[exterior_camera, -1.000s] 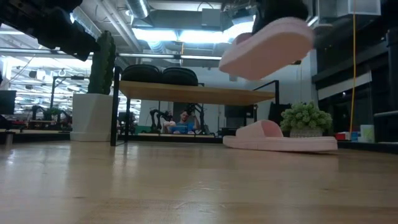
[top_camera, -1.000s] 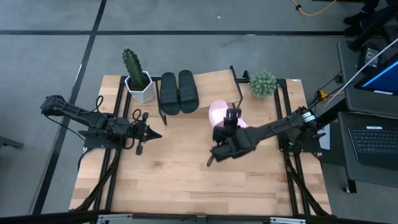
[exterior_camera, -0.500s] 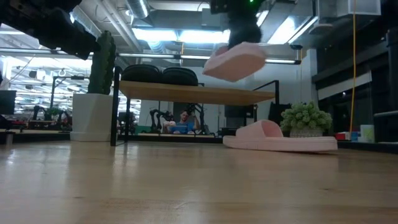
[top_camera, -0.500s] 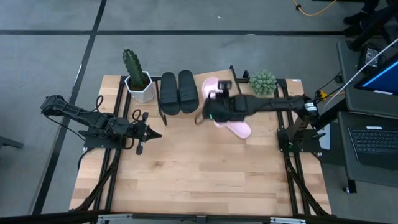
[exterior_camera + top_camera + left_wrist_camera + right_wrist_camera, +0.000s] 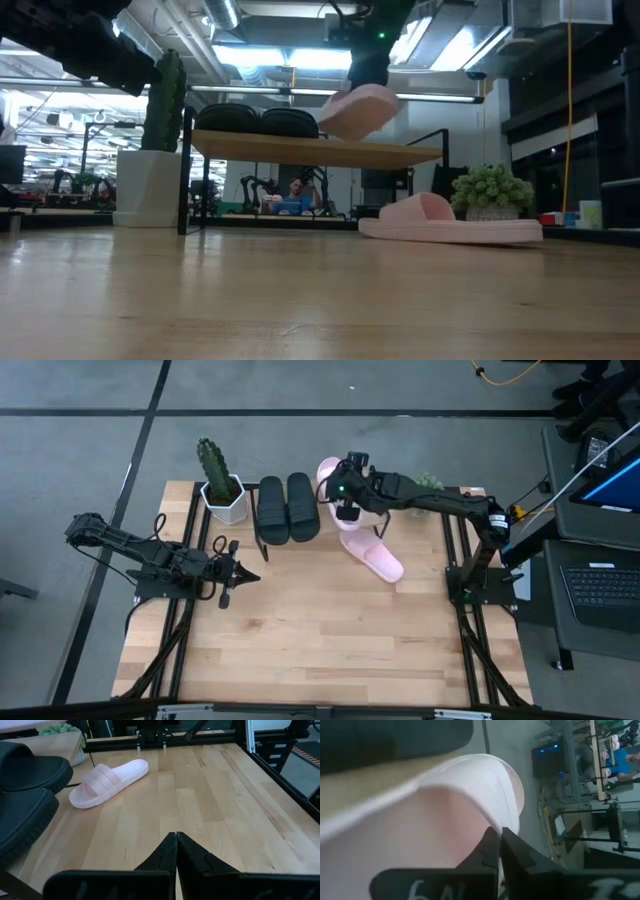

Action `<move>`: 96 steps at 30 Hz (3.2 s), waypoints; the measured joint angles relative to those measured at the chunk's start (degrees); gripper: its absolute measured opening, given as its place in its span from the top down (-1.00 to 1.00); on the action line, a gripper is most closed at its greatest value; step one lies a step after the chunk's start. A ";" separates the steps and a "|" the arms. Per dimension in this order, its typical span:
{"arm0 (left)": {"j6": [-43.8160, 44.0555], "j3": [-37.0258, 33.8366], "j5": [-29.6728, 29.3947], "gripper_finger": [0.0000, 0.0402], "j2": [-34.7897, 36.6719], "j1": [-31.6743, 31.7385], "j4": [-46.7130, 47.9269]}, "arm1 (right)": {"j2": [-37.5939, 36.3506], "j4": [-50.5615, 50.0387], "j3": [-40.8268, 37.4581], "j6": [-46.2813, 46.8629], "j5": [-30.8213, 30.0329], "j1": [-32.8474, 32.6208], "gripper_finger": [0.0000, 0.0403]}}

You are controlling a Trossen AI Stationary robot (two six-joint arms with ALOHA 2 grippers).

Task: Pick and place slides into the shelf
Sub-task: Put the bottom pink slide on the shelf

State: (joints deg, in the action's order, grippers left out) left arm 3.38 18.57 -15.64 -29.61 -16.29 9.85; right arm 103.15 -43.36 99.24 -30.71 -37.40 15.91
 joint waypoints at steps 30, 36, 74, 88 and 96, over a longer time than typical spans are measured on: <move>-0.99 0.00 0.00 1.00 -0.01 0.04 -0.47 | 4.24 4.63 -0.07 0.41 -1.54 0.87 0.97; -1.01 0.00 0.00 1.00 0.00 0.04 -0.46 | 4.94 4.66 0.00 0.39 -1.58 0.89 0.97; -1.03 -0.01 0.02 1.00 0.00 0.03 -0.42 | 7.43 6.85 -0.04 1.69 -0.14 -0.60 0.81; -1.03 -0.02 0.04 1.00 0.00 0.02 -0.39 | 7.43 8.42 -0.04 1.68 1.77 -0.64 0.52; -1.03 -0.02 0.04 1.00 -0.02 0.02 -0.37 | 6.81 7.74 0.48 -0.10 1.61 -1.09 0.35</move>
State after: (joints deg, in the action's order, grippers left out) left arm 2.35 18.55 -15.59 -29.63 -16.27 9.47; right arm 109.97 -35.62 99.72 -30.81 -35.79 14.82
